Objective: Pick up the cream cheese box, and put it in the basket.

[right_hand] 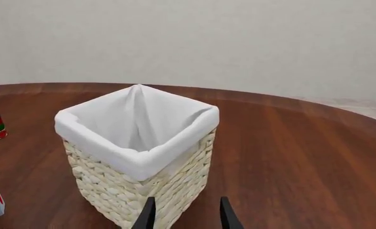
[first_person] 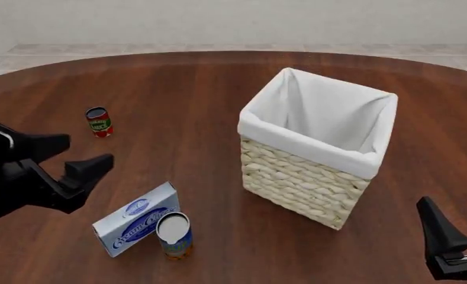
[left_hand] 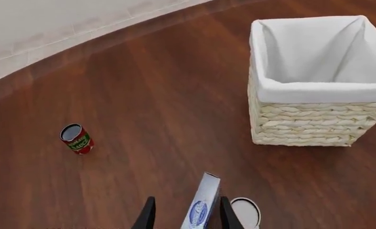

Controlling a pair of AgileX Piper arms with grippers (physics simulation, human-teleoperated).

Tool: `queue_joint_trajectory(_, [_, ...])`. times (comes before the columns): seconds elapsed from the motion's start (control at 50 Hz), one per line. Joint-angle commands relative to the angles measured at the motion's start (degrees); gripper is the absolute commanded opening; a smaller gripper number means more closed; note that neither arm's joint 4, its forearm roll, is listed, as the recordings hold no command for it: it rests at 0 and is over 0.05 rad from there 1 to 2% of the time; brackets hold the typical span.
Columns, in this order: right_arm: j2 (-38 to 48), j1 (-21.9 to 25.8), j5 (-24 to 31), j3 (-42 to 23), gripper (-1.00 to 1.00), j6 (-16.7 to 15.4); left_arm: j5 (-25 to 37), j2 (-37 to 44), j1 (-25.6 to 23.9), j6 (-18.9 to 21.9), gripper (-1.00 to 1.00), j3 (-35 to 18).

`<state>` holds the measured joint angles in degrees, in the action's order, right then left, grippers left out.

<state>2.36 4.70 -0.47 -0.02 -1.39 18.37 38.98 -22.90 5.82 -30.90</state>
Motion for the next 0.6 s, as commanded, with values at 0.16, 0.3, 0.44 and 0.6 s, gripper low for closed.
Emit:
queue_joint_trajectory(0.16, [0.0,0.3,0.0,0.0,1.00,-0.2,2.0,3.4,-1.3,-0.8,1.00,-0.1])
queue_joint_trajectory(0.3, [0.5,0.6,-0.3,0.0,1.00,-0.3,3.2,3.6,-1.9,-0.9,1.00,-0.2])
queue_joint_trajectory(0.44, [0.7,0.5,-0.5,0.0,1.00,-0.4,3.9,4.3,-1.9,-0.6,1.00,0.2])
queue_joint_trajectory(0.6, [0.6,0.6,-0.4,0.0,1.00,-0.3,4.6,4.7,-1.2,0.7,1.00,-0.1])
